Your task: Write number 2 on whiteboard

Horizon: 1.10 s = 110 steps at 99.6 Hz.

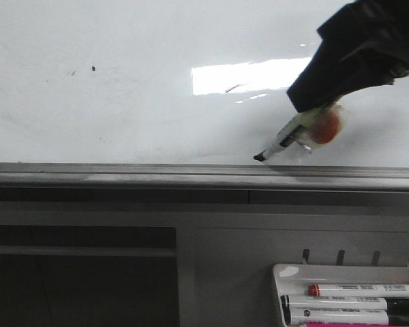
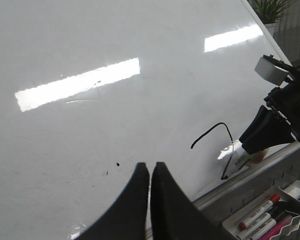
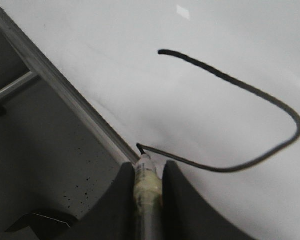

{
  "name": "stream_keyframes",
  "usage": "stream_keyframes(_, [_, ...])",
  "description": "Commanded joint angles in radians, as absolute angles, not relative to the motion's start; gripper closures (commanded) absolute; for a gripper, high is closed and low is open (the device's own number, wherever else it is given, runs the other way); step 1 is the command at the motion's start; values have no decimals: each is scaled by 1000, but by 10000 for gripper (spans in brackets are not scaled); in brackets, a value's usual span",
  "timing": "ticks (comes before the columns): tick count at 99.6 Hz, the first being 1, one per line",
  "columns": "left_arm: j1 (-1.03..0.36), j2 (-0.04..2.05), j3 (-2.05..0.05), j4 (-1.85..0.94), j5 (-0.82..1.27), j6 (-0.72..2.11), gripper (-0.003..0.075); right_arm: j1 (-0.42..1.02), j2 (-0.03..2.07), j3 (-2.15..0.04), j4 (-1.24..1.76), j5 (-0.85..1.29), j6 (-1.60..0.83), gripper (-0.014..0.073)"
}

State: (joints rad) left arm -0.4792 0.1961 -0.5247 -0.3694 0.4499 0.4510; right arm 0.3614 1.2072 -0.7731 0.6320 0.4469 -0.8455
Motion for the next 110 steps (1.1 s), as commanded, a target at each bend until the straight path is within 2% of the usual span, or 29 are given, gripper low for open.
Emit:
stream_keyframes(1, [-476, 208, -549, -393, 375, 442, 741, 281, 1163, -781, 576, 401, -853, 655])
stream_keyframes(30, [-476, 208, -549, -393, 375, 442, 741, 51, 983, -699, 560, 417, -833, 655])
stream_keyframes(52, [-476, 208, -549, -393, 375, 442, 741, 50, 972, -696, 574, 433, -833, 655])
stream_keyframes(73, [-476, 208, -551, -399, 382, 442, 736, 95, 846, -762, 687, 594, -833, 655])
stream_keyframes(78, [-476, 217, -568, -412, 414, 442, 704, 119, 807, -785, 750, 618, -836, 655])
stream_keyframes(82, [-479, 231, -590, -416, 458, 444, 641, 144, 778, -803, 796, 628, -847, 655])
stream_keyframes(85, [-481, 253, -607, -421, 491, 453, 582, 165, 763, -815, 854, 635, -869, 655])
stream_keyframes(90, [-481, 296, -647, -441, 551, 492, 441, 208, 748, -833, 940, 651, -935, 655])
stream_keyframes(97, [-481, 380, -707, -499, 641, 579, 301, 276, 748, -856, 1039, 692, -1051, 655])
stream_keyframes(105, [-481, 481, -786, -626, 749, 746, 267, 364, 774, -869, 1076, 728, -1164, 655])
stream_keyframes(109, [-481, 535, -827, -687, 802, 846, 283, 409, 785, -871, 1076, 733, -1196, 655])
stream_keyframes(110, [-481, 611, -886, -794, 882, 971, 322, 463, 808, -871, 1076, 740, -1241, 655])
